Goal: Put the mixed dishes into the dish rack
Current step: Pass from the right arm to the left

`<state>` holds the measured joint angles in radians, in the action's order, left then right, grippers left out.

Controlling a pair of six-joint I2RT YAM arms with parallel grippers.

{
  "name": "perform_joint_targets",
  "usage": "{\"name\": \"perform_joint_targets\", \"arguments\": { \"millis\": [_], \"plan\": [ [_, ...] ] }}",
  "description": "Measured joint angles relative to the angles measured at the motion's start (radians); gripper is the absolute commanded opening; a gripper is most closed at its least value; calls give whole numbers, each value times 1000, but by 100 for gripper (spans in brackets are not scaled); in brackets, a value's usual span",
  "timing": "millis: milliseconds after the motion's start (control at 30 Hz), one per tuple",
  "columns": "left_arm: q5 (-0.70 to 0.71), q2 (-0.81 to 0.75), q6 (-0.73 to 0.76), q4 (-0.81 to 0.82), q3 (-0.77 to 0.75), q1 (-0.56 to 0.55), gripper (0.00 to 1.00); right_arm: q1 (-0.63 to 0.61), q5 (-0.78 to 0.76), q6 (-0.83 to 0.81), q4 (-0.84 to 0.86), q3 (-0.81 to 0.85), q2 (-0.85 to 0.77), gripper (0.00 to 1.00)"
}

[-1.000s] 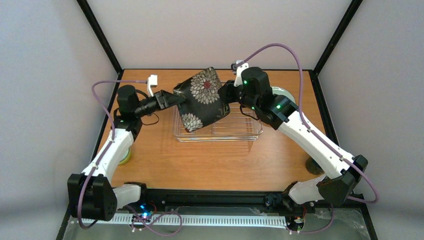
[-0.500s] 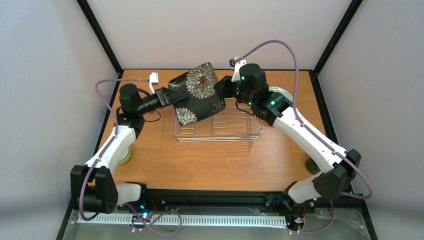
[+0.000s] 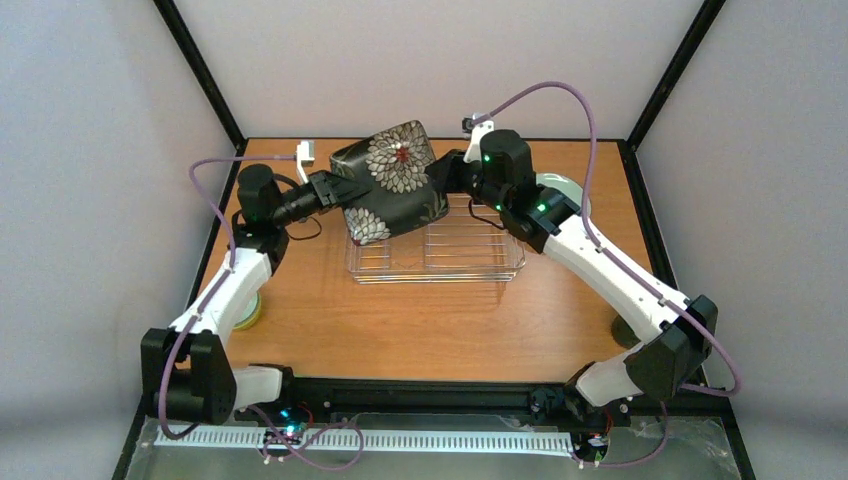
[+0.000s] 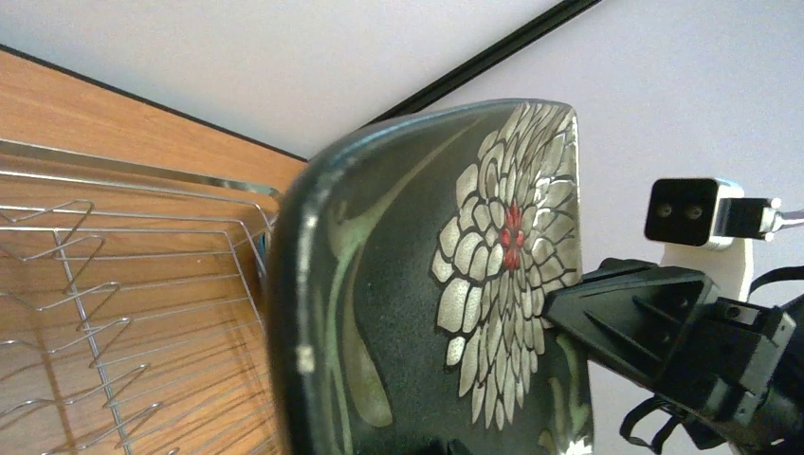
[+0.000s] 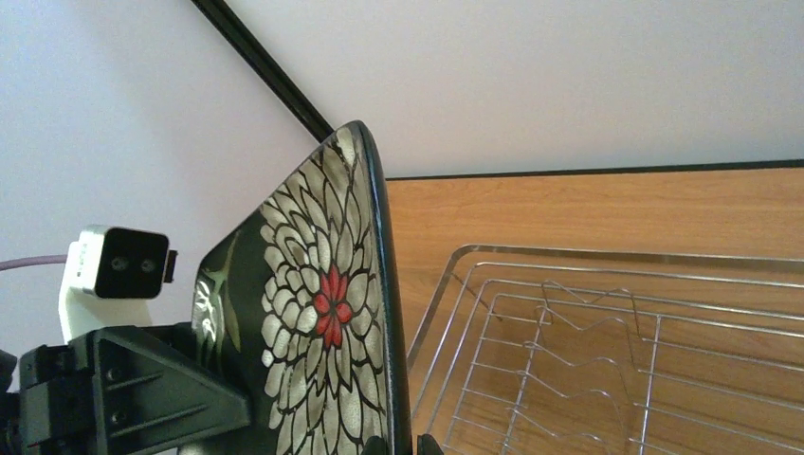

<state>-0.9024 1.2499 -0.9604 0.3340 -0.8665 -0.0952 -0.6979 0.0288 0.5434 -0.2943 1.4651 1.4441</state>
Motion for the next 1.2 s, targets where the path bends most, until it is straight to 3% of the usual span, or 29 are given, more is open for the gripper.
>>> {"name": "perform_joint_targets", "arguments": {
  "millis": [100,267,767,867,1100,1200],
  "plan": [
    [3,2,-9,-16,-4,3,31,5,2,12,26,-33,-3,2],
    [0,2,-40,-39,-12,7,1,14,3,30,51,-90,-14,2],
    [-21,76,9,-73,-81,10,0,19,-34,42,82,-132,-18,4],
    [-23,88,51,-111,-118,10,0,19,-44,42,85,-132,-18,9],
    [-18,106,144,-162,-166,0,0,19,-68,35,80,-134,-18,33],
    [-9,111,182,-169,-174,-11,0,20,-74,29,71,-143,-17,37]
  ]
}}
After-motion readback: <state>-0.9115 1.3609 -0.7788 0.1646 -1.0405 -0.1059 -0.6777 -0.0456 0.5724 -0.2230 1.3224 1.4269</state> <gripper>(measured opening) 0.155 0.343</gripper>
